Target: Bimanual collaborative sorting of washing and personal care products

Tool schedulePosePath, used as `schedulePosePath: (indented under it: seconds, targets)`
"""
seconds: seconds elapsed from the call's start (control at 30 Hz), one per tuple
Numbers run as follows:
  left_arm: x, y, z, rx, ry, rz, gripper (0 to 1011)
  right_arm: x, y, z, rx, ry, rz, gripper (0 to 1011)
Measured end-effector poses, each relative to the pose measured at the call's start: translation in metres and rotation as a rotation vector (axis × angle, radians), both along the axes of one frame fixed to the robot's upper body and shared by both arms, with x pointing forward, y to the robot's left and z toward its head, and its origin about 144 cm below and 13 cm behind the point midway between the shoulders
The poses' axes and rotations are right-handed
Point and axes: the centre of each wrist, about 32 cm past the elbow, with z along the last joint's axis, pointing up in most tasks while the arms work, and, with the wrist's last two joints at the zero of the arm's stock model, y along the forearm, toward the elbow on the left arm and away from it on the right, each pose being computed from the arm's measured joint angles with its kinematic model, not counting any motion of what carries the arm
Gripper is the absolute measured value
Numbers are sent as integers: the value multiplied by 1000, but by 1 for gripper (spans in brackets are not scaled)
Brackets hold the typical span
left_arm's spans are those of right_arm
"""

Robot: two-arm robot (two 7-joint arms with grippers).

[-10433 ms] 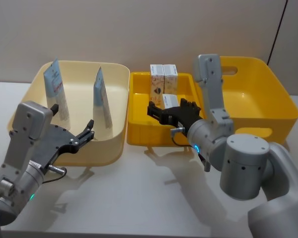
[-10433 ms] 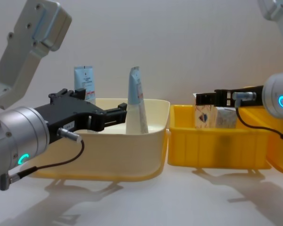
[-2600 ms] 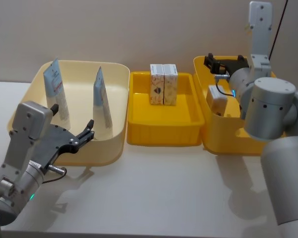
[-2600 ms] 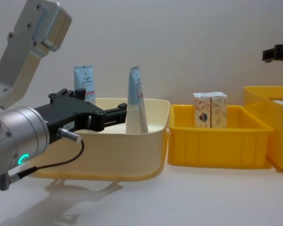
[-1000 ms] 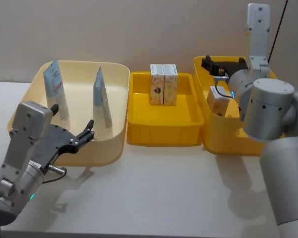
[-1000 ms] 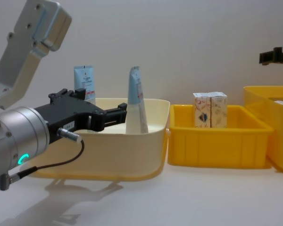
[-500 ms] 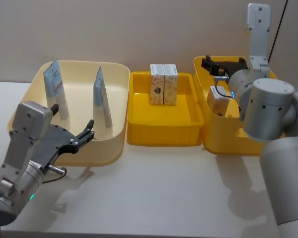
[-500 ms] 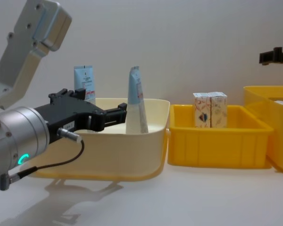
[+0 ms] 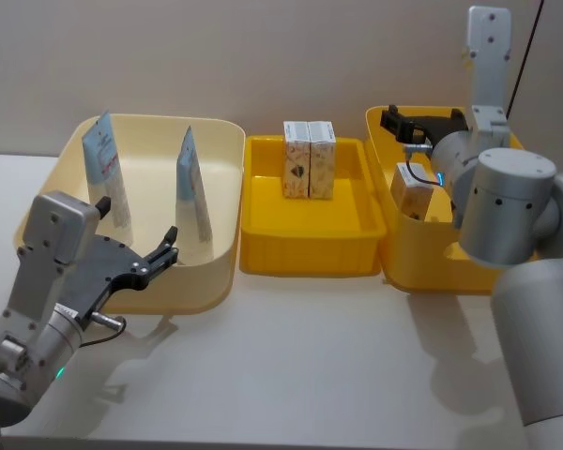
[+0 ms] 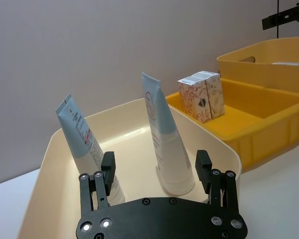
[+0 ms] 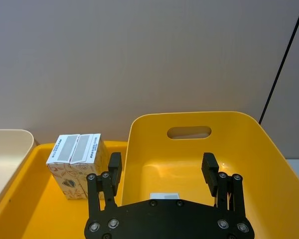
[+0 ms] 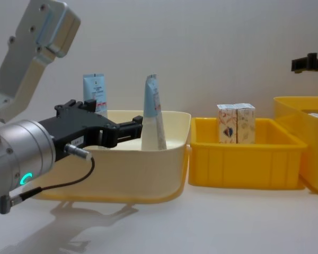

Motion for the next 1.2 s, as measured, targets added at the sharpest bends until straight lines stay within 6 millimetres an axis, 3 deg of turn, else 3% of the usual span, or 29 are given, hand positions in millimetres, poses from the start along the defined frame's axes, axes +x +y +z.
schedulePosePath:
  seconds: [0.37, 0.6, 0.83, 1.2]
  targets:
    - [9, 11, -3, -10, 0, -51, 1003, 0, 0, 0, 0, 0, 0, 1001]
    - [26, 22, -7, -24, 3, -123, 1003, 0, 0, 0, 0, 0, 0, 1001]
    - [57, 37, -11, -39, 3, -209, 1003, 0, 0, 0, 0, 0, 0, 1001]
    - [84, 41, -3, -52, -21, -284, 1003, 0, 0, 0, 0, 0, 0, 1001]
